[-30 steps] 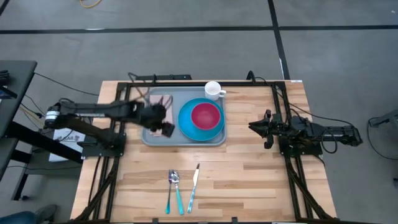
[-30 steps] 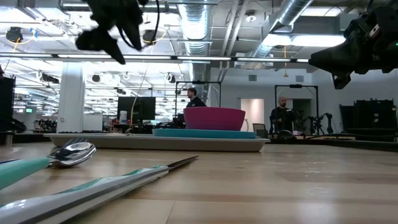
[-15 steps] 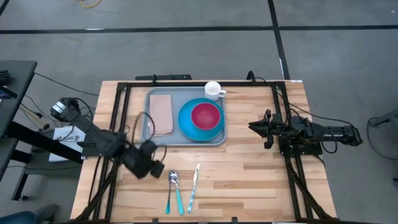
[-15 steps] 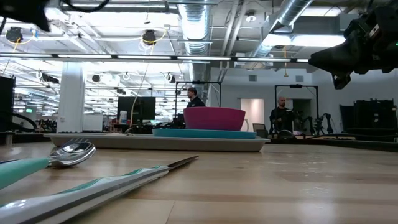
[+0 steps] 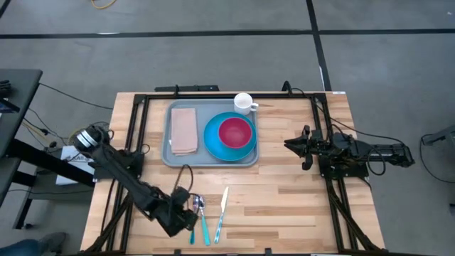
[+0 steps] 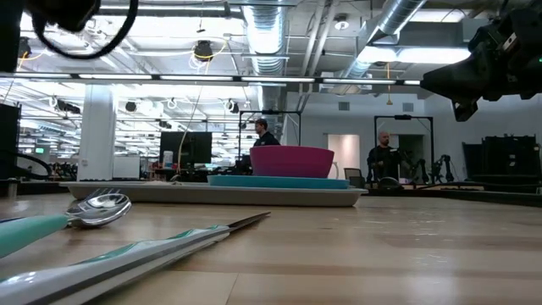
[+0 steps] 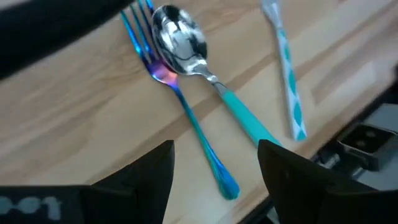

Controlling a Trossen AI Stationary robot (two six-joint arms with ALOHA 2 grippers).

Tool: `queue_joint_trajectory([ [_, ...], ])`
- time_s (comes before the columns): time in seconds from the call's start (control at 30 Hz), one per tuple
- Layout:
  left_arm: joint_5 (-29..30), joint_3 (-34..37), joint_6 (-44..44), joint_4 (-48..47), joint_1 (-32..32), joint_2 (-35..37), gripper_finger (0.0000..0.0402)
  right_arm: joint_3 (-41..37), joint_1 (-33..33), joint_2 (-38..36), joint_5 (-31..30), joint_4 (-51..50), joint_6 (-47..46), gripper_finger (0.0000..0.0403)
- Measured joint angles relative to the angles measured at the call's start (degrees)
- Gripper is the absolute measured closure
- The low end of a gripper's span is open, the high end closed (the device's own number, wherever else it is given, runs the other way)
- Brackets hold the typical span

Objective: Set up tray
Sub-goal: Put the blue fork on the brown napkin

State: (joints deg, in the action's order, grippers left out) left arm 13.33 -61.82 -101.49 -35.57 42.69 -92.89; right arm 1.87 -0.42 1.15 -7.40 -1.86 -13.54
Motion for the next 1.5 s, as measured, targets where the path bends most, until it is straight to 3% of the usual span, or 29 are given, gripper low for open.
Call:
queue_joint_trajectory([
  [0.43, -1.06, -0.02, -12.9, 6.13, -3.44, -7.86, 0.0182, 0.0, 0.0, 0.0, 0.0, 0.01, 0.0, 0.0339],
  [0.63, -1.91, -0.02, -15.12, 3.5, -5.51, -8.56, 0.0182, 0.0, -0.01, 0.02, -0.01, 0.03, 0.0, 0.0339],
  [1.23, -8.53, -0.07, -10.98, 3.44, -5.96, -8.73, 0.0184, 0.0, 0.01, 0.0, 0.02, -0.21, 0.0, 0.0339],
  [1.5, -11.95, -2.14, -8.6, 5.09, -5.91, -14.54, 0.0226, 0.0, -0.01, 0.02, 0.02, -0.08, 0.0, 0.0339],
])
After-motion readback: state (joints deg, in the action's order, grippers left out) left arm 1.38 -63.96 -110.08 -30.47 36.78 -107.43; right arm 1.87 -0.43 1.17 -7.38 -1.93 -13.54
